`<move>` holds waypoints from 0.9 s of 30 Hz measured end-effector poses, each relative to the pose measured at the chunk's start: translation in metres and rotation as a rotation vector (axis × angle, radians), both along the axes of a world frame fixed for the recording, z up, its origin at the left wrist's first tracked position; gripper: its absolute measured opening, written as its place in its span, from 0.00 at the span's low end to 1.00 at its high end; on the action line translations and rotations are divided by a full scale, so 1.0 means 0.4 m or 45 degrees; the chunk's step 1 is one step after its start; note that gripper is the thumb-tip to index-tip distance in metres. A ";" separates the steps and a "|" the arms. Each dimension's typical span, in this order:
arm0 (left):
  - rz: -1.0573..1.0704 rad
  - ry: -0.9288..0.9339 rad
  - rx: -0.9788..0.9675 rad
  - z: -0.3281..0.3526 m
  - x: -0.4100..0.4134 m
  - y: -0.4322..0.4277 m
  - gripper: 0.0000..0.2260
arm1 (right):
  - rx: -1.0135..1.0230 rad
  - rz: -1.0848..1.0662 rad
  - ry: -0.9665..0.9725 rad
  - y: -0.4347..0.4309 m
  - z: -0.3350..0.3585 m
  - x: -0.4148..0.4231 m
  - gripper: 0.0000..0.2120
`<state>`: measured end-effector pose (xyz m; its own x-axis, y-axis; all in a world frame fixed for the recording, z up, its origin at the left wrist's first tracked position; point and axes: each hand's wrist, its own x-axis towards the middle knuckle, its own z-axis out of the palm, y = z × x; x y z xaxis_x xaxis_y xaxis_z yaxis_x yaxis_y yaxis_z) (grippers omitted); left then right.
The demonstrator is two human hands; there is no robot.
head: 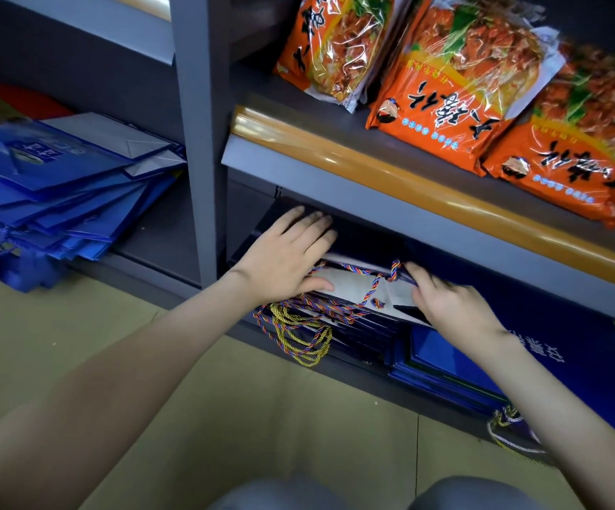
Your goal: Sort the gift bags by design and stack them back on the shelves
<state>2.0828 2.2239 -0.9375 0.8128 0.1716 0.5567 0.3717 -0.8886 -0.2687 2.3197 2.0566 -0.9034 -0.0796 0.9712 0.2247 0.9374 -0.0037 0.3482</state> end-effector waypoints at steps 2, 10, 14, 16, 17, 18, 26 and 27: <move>-0.027 -0.132 0.063 0.014 0.014 -0.021 0.35 | 0.099 -0.066 -0.078 0.017 0.024 0.007 0.19; 0.146 0.283 0.255 -0.062 0.027 -0.060 0.34 | 0.151 -0.146 -0.195 0.048 0.029 -0.001 0.15; 0.111 0.243 0.250 -0.081 0.018 -0.086 0.31 | 0.177 -0.042 -0.040 0.036 -0.003 -0.013 0.36; 0.068 0.231 0.258 -0.097 0.021 -0.111 0.38 | 0.258 0.003 -0.030 0.032 -0.009 -0.016 0.35; 0.060 0.225 0.266 -0.107 0.024 -0.124 0.41 | 0.303 0.023 -0.028 0.032 -0.012 -0.019 0.34; 0.068 0.218 0.267 -0.119 0.029 -0.138 0.42 | 0.333 0.036 -0.024 0.029 -0.013 -0.026 0.34; -0.034 0.112 0.145 -0.124 0.049 -0.186 0.14 | 0.429 0.117 -0.118 -0.043 -0.059 -0.061 0.26; -0.066 0.106 0.122 -0.117 0.048 -0.187 0.13 | 0.427 0.145 -0.130 -0.053 -0.068 -0.062 0.23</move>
<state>2.1018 2.1492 -0.9844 0.8633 0.0777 0.4987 0.2991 -0.8747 -0.3814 2.2950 2.0353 -0.9306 -0.2216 0.8282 0.5147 0.8989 -0.0312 0.4371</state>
